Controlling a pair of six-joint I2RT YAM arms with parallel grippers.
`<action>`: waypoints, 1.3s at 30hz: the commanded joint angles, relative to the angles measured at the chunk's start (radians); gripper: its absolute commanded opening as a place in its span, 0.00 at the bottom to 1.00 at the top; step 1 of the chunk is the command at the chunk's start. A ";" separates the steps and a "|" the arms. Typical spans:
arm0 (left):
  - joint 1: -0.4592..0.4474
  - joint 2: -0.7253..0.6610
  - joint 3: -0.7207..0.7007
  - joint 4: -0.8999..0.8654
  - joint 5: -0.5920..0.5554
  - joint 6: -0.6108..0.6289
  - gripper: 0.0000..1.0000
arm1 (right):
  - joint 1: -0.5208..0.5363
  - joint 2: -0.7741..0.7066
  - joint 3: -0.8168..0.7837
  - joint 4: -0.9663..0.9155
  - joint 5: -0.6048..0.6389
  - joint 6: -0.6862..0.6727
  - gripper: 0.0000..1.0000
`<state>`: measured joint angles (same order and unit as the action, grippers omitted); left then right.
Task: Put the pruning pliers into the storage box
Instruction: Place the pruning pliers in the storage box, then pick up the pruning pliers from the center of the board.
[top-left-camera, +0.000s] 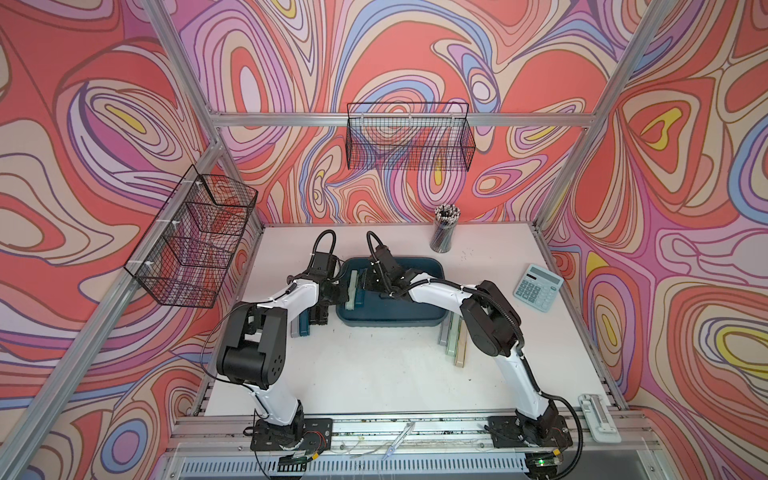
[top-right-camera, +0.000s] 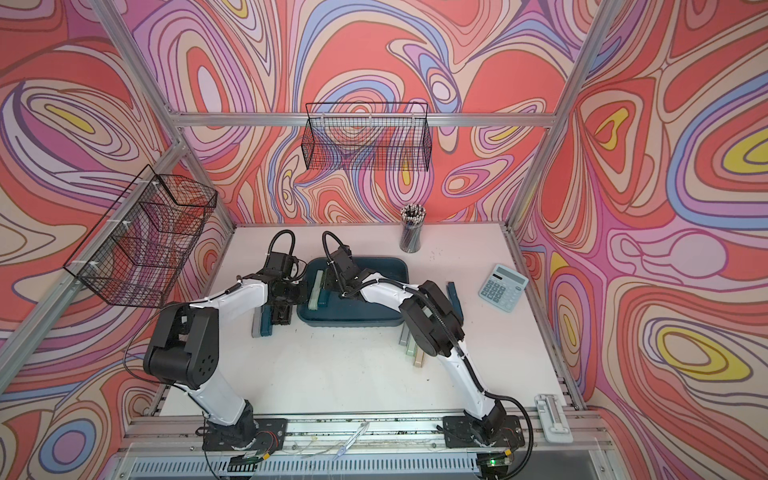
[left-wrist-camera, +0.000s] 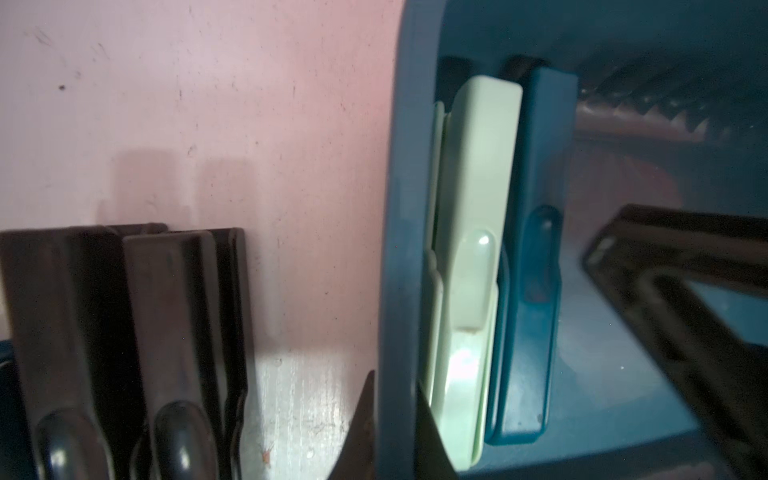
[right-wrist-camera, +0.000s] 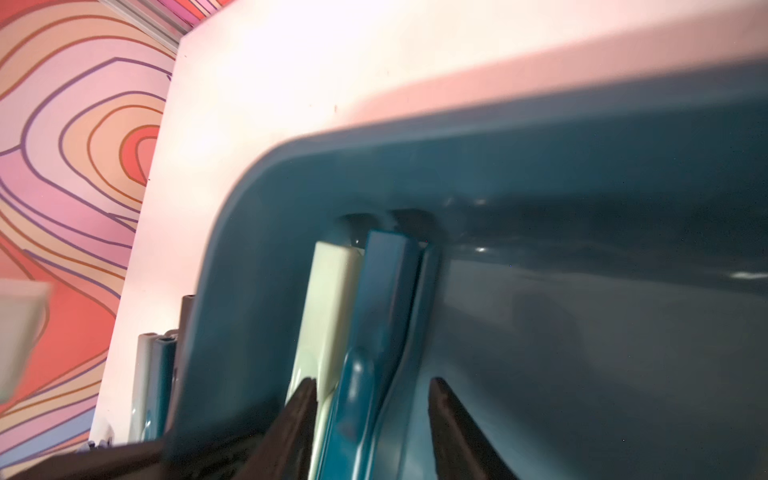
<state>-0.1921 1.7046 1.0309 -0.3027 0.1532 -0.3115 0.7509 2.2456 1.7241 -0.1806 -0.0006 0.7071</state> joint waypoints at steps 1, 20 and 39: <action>-0.010 -0.042 -0.001 0.026 0.008 0.005 0.00 | -0.040 -0.163 -0.059 -0.052 0.051 -0.119 0.47; 0.017 -0.063 -0.003 0.013 -0.069 0.034 0.00 | -0.390 -0.660 -0.624 -0.445 0.223 -0.480 0.47; 0.030 -0.056 -0.005 0.024 -0.046 0.023 0.00 | -0.415 -0.618 -0.699 -0.463 0.128 -0.562 0.49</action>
<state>-0.1699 1.6814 1.0248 -0.3092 0.1081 -0.2890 0.3408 1.6077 1.0447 -0.6399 0.1589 0.1711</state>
